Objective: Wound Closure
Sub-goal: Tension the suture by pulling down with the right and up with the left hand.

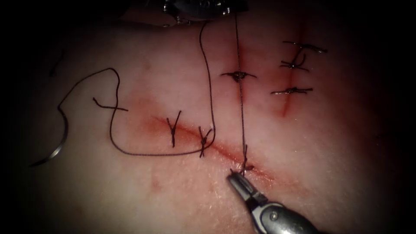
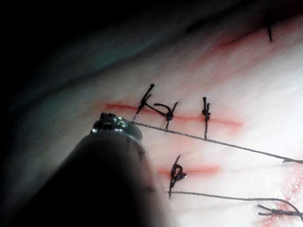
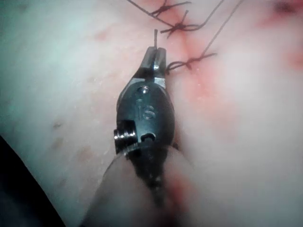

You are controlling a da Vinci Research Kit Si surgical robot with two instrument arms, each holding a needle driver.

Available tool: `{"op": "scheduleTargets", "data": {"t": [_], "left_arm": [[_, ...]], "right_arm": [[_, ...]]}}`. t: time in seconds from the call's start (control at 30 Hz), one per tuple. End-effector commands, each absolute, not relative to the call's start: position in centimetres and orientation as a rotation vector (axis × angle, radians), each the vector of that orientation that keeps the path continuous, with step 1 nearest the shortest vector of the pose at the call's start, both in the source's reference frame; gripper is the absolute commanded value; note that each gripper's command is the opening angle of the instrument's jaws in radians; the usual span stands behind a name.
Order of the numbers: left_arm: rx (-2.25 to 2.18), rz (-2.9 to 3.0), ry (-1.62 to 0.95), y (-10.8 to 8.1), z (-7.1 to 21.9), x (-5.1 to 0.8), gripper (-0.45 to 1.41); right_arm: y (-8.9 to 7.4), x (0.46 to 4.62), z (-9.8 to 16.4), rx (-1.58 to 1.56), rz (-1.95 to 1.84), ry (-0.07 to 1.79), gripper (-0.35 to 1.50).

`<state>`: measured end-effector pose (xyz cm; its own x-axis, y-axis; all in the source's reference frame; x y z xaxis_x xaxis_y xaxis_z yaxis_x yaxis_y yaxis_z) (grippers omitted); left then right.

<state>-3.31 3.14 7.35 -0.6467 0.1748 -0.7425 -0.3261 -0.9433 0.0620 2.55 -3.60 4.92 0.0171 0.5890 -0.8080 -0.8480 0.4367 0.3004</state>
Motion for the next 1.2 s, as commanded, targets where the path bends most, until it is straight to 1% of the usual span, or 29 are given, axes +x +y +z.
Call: {"op": "scheduleTargets", "data": {"t": [0.03, 0.17, 0.37, 0.7, 1.2], "left_arm": [[-1.152, 2.606, 0.277, 3.17, 7.40, -3.38, -0.45], [-1.174, 2.598, 0.276, 3.24, 7.41, -3.44, -0.45], [-1.179, 2.603, 0.284, 3.34, 7.44, -3.52, -0.45], [-1.224, 2.602, 0.294, 3.50, 7.47, -3.65, -0.45], [-1.265, 2.563, 0.391, 3.99, 8.00, -3.88, -0.45]], "right_arm": [[-3.65, 2.71, 4.93, -0.303, 1.130, 1.075, -0.35], [-3.84, 2.86, 4.92, -0.293, 1.095, 1.067, -0.35], [-4.06, 2.91, 5.02, -0.283, 1.069, 1.044, -0.35], [-4.15, 2.93, 5.07, -0.275, 1.056, 1.036, -0.35], [-4.09, 2.87, 5.03, -0.270, 1.060, 1.041, -0.35]]}}
